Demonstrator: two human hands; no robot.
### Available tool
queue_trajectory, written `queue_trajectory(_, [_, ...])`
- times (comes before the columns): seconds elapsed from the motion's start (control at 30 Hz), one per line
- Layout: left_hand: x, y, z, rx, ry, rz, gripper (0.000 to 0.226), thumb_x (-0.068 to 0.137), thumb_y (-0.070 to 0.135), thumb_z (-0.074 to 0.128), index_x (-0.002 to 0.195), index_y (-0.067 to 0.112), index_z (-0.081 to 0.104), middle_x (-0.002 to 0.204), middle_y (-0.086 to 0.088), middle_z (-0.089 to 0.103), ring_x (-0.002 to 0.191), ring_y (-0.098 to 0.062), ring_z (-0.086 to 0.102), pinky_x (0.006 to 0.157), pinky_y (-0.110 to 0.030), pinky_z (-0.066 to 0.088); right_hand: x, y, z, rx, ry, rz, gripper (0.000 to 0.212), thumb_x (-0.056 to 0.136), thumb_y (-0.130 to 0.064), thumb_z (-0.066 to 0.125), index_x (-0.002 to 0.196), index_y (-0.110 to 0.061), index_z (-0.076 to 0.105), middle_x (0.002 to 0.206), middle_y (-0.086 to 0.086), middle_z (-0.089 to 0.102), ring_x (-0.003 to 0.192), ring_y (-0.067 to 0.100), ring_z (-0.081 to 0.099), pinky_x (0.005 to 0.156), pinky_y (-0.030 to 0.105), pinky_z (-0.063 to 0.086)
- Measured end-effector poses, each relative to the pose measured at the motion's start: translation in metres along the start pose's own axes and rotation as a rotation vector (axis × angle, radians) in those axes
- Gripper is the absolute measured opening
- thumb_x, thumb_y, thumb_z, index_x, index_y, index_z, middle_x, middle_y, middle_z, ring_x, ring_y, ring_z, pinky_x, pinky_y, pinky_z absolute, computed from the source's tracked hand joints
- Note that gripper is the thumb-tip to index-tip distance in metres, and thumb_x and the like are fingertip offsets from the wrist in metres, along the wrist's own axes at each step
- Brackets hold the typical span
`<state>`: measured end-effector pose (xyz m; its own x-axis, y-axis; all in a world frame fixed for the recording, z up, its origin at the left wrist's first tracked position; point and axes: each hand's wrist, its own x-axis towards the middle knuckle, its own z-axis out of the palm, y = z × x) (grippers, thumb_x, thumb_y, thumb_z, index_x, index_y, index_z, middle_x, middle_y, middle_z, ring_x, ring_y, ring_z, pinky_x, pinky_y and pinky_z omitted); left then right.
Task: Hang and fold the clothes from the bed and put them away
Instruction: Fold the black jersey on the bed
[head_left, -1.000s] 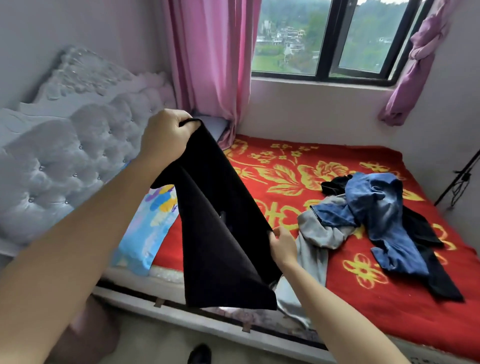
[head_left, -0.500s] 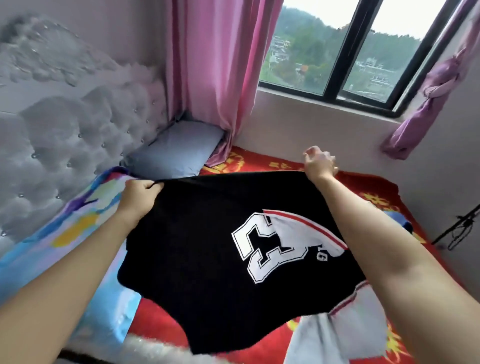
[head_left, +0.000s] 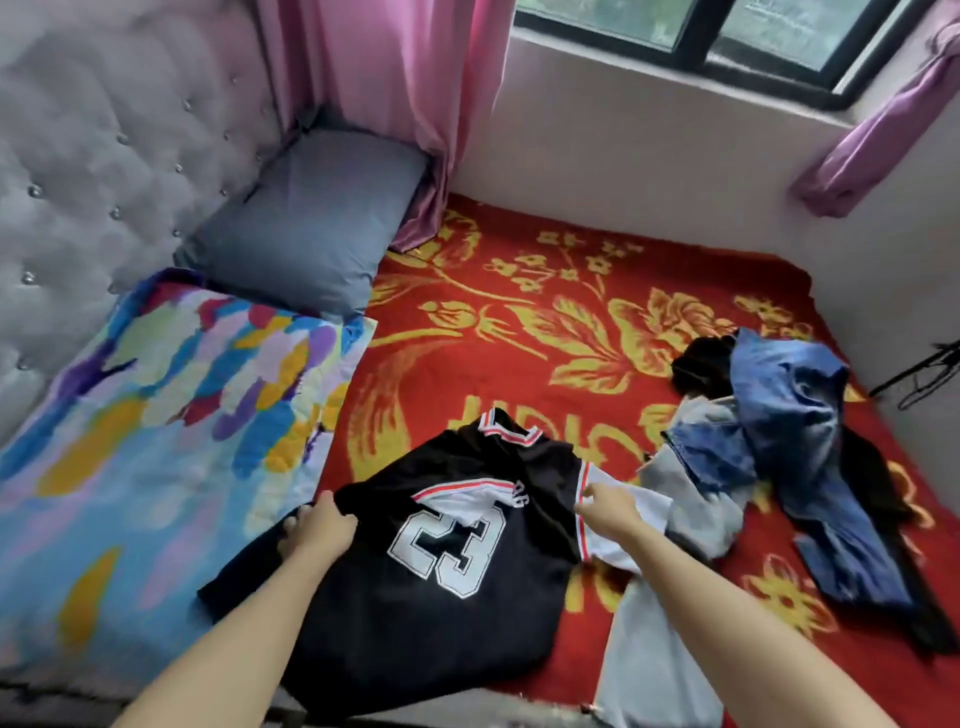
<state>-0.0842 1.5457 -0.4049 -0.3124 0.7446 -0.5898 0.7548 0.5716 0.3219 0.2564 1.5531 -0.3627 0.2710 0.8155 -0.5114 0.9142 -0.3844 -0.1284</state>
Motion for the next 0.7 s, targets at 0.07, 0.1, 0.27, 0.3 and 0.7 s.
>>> queue_trajectory(0.07, [0.003, 0.022, 0.019, 0.049, -0.058, 0.042, 0.050, 0.094, 0.033, 0.046, 0.140, 0.018, 0.033, 0.143, -0.013, 0.035, 0.130, -0.034, 0.032, 0.102, -0.043, 0.032, 0.007, 0.020, 0.009, 0.048, -0.030, 0.071, 0.037, 0.091, -0.023, 0.042, 0.125, -0.010, 0.051, 0.129, 0.016, 0.054, 0.121, 0.033, 0.047, 0.096, 0.035, 0.039])
queue_trajectory(0.1, [0.003, 0.031, 0.027, 0.071, -0.078, 0.062, 0.050, 0.095, 0.034, 0.046, 0.141, 0.019, 0.032, 0.143, -0.012, 0.035, 0.129, -0.033, 0.032, 0.101, -0.042, 0.032, 0.010, 0.026, 0.009, 0.073, -0.034, 0.088, 0.038, 0.091, -0.022, 0.042, 0.127, -0.011, 0.051, 0.130, 0.016, 0.052, 0.121, 0.033, 0.045, 0.097, 0.036, 0.039])
queue_trajectory(0.27, [0.006, 0.074, 0.059, 0.197, -0.129, 0.150, 0.049, 0.096, 0.033, 0.043, 0.142, 0.019, 0.031, 0.141, -0.011, 0.038, 0.127, -0.030, 0.035, 0.098, -0.039, 0.034, 0.040, 0.048, 0.008, 0.142, -0.018, 0.093, 0.039, 0.092, -0.019, 0.040, 0.130, -0.012, 0.050, 0.131, 0.016, 0.050, 0.121, 0.033, 0.044, 0.097, 0.037, 0.038])
queue_trajectory(0.3, [0.009, 0.083, 0.065, 0.213, -0.141, 0.156, 0.050, 0.095, 0.032, 0.042, 0.142, 0.019, 0.030, 0.140, -0.011, 0.039, 0.127, -0.030, 0.035, 0.098, -0.039, 0.035, 0.050, 0.053, 0.010, 0.150, -0.032, 0.098, 0.040, 0.093, -0.020, 0.040, 0.132, -0.013, 0.048, 0.131, 0.015, 0.049, 0.122, 0.032, 0.042, 0.097, 0.037, 0.038])
queue_trajectory(0.7, [0.084, 0.158, 0.145, 0.409, -0.065, 0.178, 0.034, 0.097, 0.039, 0.035, 0.125, 0.021, 0.043, 0.126, -0.001, 0.047, 0.116, -0.020, 0.043, 0.087, -0.028, 0.041, 0.181, 0.082, 0.056, 0.224, -0.100, 0.083, 0.038, 0.096, -0.020, 0.038, 0.132, -0.011, 0.043, 0.132, 0.010, 0.049, 0.121, 0.029, 0.043, 0.091, 0.035, 0.042])
